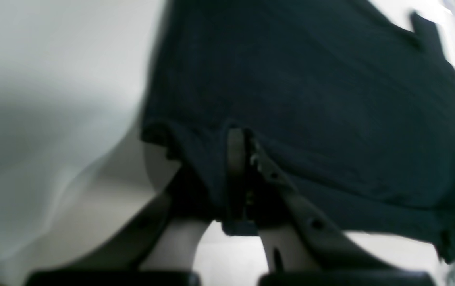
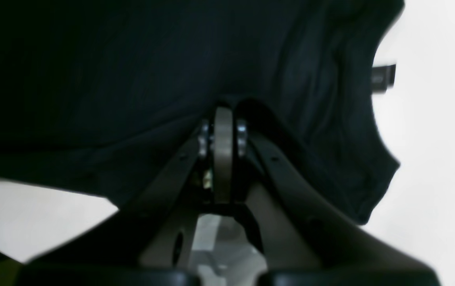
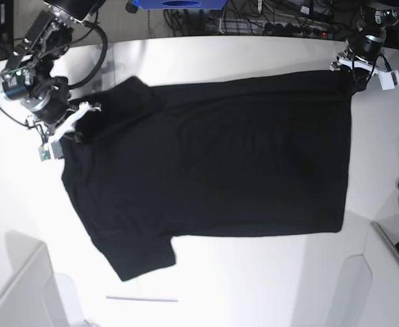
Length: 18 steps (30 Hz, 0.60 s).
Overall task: Fold the T-shirt properly
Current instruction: 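Lift the shirt with both grippers and drag it toward the robot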
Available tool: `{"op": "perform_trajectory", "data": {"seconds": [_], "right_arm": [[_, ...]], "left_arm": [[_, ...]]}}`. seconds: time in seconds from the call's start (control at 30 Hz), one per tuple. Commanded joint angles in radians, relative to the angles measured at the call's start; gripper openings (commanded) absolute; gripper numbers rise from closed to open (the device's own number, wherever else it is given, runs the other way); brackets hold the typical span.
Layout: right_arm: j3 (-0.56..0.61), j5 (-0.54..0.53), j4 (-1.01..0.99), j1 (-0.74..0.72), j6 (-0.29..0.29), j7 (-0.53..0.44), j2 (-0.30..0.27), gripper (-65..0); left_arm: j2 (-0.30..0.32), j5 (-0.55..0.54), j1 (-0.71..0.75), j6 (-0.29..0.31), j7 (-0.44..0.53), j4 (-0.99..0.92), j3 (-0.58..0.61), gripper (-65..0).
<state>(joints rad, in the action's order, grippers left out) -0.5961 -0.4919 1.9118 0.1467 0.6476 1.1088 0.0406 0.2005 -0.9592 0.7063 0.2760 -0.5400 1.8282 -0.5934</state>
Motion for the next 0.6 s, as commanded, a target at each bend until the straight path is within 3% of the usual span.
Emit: {"op": "perform_trajectory", "data": {"seconds": [0.0, 0.13, 0.27, 0.47, 0.57], "right_arm": [[0.011, -0.012, 0.001, -0.022, -0.005, -0.017, -0.009, -65.0], [0.021, -0.012, -0.033, -0.048, -0.012, -0.020, -0.009, -65.0], [0.021, -0.012, -0.051, -0.074, -0.012, -0.019, -0.009, -65.0], [0.021, -0.012, -0.051, -0.080, -0.013, -0.023, -0.009, -65.0], [0.020, -0.012, -0.051, -0.088, -0.013, -0.023, -0.012, -65.0]], "left_arm": [[0.012, -0.017, -0.009, 0.007, 0.022, 0.012, -0.006, -65.0], [0.023, -0.016, -0.037, 0.004, 0.016, 0.006, -0.006, -65.0], [0.023, -0.016, -0.107, -0.028, -0.144, -0.025, -0.020, -65.0], [0.018, -0.014, -0.196, -0.040, -0.246, -0.038, -0.052, -65.0], [0.020, -0.014, -0.234, -0.087, -0.289, -0.038, -0.052, -65.0]]}}
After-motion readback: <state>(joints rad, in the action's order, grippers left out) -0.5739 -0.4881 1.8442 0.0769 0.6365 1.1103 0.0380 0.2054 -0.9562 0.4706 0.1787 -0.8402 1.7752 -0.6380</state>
